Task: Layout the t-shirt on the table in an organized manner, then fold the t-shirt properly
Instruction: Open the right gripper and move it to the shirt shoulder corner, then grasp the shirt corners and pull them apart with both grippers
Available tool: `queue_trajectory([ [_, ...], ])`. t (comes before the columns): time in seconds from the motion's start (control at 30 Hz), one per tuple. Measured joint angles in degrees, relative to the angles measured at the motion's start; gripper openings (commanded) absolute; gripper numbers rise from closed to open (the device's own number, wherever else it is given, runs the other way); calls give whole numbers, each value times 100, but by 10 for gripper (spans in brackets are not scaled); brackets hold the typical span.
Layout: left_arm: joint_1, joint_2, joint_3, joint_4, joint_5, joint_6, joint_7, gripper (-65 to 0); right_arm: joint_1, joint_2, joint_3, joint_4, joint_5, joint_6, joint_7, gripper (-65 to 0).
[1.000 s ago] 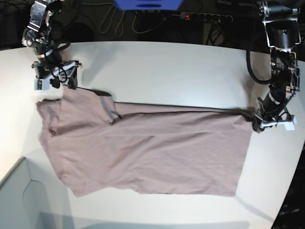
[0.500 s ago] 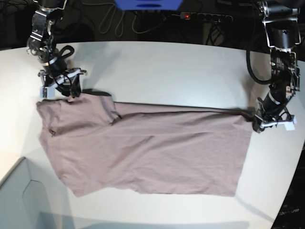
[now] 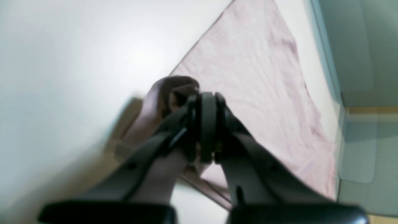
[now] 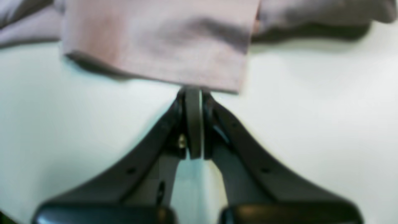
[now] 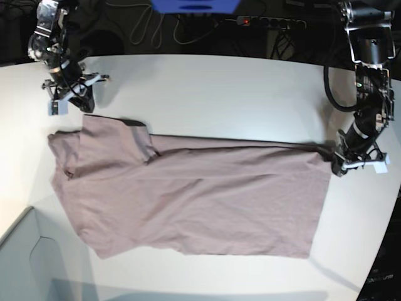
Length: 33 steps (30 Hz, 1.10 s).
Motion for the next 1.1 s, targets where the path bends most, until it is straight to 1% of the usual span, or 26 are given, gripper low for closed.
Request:
queue_trajectory([
  [0.07,2,0,0,2,2,2,0,-645,-125,-116,15,343,-9,2,-26,-650],
  [0.17,2,-2,-2,0,9,2,-2,-645,-96,-192,-11,621,37,0,22,-650],
  [0.23,2,-4,-13,0,9,2,-2,-645,-48,-260,177,623,48,0,39,-650],
  [0.33,17,-4,-20,0,2,0,-9,-645,59,-258,367,393,7,-2,-35,-650],
  [0.37,35,-2,-22,0,2,-2,-9,-645,142,-245,367,278,-11,-2,-52,-636],
  [0.4,50,-2,-22,0,0,0,0,-645,223,-236,365,186,-22,-2,-63,-603],
  [0.47,74,-2,-22,0,7,4,-2,-645,407,-190,334,96,-269,2,-153,-512],
  [0.57,76,-2,-22,0,2,0,-4,-645,662,-160,352,-70,-778,-2,-577,-385],
  [0.63,74,2,-22,-2,0,0,0,-645,761,-164,348,-219,-966,2,-595,-337],
  [0.67,72,4,-22,-2,-2,-2,-2,-645,815,-164,343,-291,-1025,0,-614,-329],
  [0.83,79,0,-22,-2,4,0,-4,-645,1198,-162,350,-682,-1202,0,-562,-330],
  [0.93,74,0,-22,-2,2,0,-4,-645,1266,-162,348,-793,-1268,-4,-466,-335],
  [1.0,76,0,-22,-2,4,0,-4,-645,1239,-162,343,-804,-1259,-7,-415,-384],
  [1.03,79,0,-22,-2,7,0,-4,-645,1233,-160,337,-807,-1257,-11,-417,-428],
  [1.1,79,0,-22,-4,7,0,-4,-645,1217,-157,334,-807,-1257,-11,-428,-544],
])
